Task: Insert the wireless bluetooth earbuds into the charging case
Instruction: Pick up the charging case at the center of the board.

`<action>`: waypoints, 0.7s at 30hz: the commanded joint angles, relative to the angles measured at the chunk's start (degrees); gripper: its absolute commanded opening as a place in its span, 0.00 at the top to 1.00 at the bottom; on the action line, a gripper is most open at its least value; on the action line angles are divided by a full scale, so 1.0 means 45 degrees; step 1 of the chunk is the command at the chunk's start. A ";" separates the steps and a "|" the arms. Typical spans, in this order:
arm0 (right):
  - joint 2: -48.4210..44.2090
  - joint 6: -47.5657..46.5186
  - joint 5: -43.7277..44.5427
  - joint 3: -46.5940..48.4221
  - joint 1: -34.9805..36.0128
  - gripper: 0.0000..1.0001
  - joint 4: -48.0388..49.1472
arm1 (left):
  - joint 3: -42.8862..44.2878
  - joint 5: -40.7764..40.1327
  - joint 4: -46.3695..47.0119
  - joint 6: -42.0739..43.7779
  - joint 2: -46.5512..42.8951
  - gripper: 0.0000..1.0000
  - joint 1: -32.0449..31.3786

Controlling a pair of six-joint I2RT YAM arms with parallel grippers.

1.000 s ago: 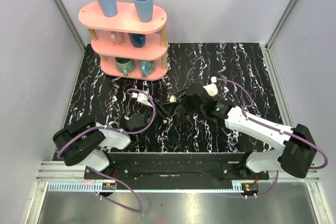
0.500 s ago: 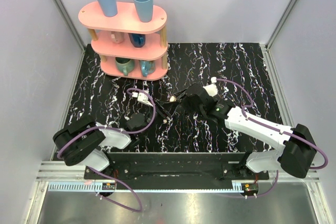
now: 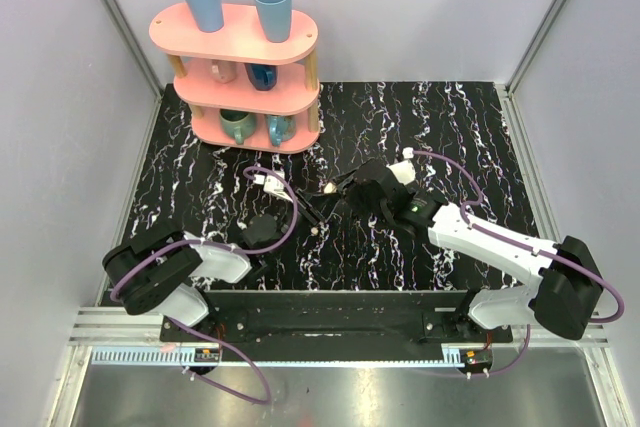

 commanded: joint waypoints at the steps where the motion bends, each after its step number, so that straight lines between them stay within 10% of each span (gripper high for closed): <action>1: -0.0539 -0.0124 -0.0201 -0.0142 -0.0001 0.45 0.0549 | 0.0362 -0.0189 0.2903 0.0108 -0.0248 0.83 0.0176; 8: -0.1377 -0.1313 0.0580 -0.0669 -0.0001 0.05 0.0687 | 0.0226 0.0435 0.1654 0.0595 -0.1243 0.94 0.0410; 21: -0.3292 -1.0099 -0.0938 0.0598 -0.1618 0.00 0.0141 | 0.0497 0.7054 -0.4430 0.1473 -0.4465 0.99 0.2967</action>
